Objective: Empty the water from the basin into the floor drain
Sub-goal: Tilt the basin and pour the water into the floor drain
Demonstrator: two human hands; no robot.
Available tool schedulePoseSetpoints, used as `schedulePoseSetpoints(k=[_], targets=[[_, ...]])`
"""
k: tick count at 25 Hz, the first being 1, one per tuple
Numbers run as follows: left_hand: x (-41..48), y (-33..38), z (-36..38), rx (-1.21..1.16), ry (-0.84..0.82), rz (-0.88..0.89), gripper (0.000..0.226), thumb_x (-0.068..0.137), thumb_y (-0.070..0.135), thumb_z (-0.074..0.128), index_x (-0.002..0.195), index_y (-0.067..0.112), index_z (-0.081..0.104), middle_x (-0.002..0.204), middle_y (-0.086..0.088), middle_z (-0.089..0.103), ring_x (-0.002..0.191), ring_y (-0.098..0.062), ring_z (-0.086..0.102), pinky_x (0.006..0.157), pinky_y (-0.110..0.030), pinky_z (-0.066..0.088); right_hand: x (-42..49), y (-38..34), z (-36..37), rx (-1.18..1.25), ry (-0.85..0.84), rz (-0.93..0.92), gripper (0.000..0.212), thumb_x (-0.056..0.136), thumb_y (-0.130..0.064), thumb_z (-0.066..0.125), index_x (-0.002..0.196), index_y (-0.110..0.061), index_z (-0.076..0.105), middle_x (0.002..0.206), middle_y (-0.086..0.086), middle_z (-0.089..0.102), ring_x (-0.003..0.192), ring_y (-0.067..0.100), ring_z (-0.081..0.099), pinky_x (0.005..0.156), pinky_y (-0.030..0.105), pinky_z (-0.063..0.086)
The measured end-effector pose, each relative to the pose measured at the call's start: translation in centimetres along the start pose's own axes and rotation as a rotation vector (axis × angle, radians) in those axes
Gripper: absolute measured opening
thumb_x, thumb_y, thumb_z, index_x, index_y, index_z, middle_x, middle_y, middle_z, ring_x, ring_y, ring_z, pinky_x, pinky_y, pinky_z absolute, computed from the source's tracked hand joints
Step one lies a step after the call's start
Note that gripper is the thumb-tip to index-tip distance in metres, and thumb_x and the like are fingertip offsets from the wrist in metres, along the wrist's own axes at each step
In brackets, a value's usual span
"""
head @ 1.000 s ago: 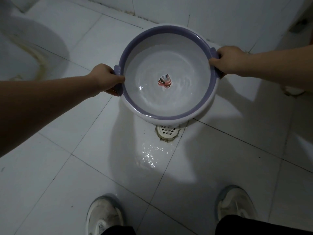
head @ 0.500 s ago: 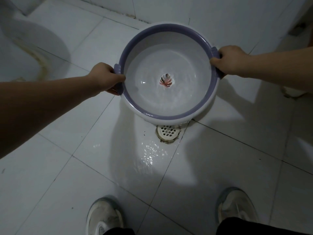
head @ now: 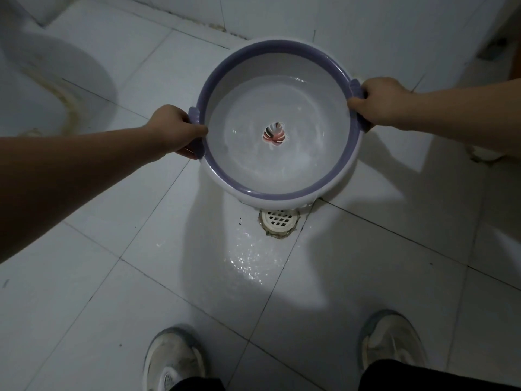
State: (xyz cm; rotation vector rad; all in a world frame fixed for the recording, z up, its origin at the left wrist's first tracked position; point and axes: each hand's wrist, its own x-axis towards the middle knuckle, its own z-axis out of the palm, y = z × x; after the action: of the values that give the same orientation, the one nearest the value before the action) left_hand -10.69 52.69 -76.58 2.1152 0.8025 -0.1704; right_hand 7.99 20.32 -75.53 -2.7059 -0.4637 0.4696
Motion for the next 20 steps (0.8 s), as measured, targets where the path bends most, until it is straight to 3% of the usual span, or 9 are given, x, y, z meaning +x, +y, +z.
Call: schedulePoseSetpoints(k=[5, 11, 15, 20], targets=[[-0.2, 0.13, 0.09, 0.028, 0.007, 0.007, 0.006, 0.087, 0.013, 0.066, 0.083, 0.009, 0.063, 0.075, -0.01, 0.072, 0.054, -0.018, 0.072, 0.04, -0.019, 0.052, 0.04, 0.09, 0.0, -0.036, 0.01, -0.008, 0.03, 0.093, -0.029, 0.047, 0.082, -0.005, 0.06, 0.065, 0.012, 0.059, 0.056, 0.022, 0.053, 0.048, 0.023, 0.034], [-0.31, 0.42, -0.04, 0.021, 0.014, 0.008, 0.008, 0.086, 0.013, 0.067, 0.08, 0.009, 0.062, 0.075, -0.011, 0.072, 0.054, -0.019, 0.072, 0.041, -0.02, 0.053, 0.13, 0.2, -0.01, -0.008, 0.017, -0.012, 0.031, 0.093, -0.03, 0.049, 0.088, -0.003, 0.062, 0.078, 0.017, 0.063, 0.07, 0.029, 0.061, 0.066, 0.029, 0.044], [-0.47, 0.54, -0.06, 0.028, 0.017, 0.017, 0.008, 0.086, 0.014, 0.069, 0.081, 0.01, 0.064, 0.073, -0.009, 0.072, 0.053, -0.017, 0.072, 0.04, -0.019, 0.052, -0.04, 0.15, -0.22, -0.043, 0.028, -0.027, 0.029, 0.093, -0.028, 0.049, 0.081, -0.004, 0.06, 0.064, 0.012, 0.057, 0.055, 0.021, 0.051, 0.049, 0.024, 0.033], [-0.45, 0.88, -0.14, 0.054, 0.025, 0.025, 0.01, 0.087, 0.016, 0.069, 0.081, 0.012, 0.063, 0.074, -0.007, 0.071, 0.051, -0.014, 0.071, 0.038, -0.017, 0.05, -0.06, 0.17, -0.33, -0.053, 0.038, -0.03, 0.028, 0.093, -0.028, 0.049, 0.08, -0.006, 0.058, 0.06, 0.008, 0.055, 0.052, 0.018, 0.049, 0.048, 0.025, 0.031]])
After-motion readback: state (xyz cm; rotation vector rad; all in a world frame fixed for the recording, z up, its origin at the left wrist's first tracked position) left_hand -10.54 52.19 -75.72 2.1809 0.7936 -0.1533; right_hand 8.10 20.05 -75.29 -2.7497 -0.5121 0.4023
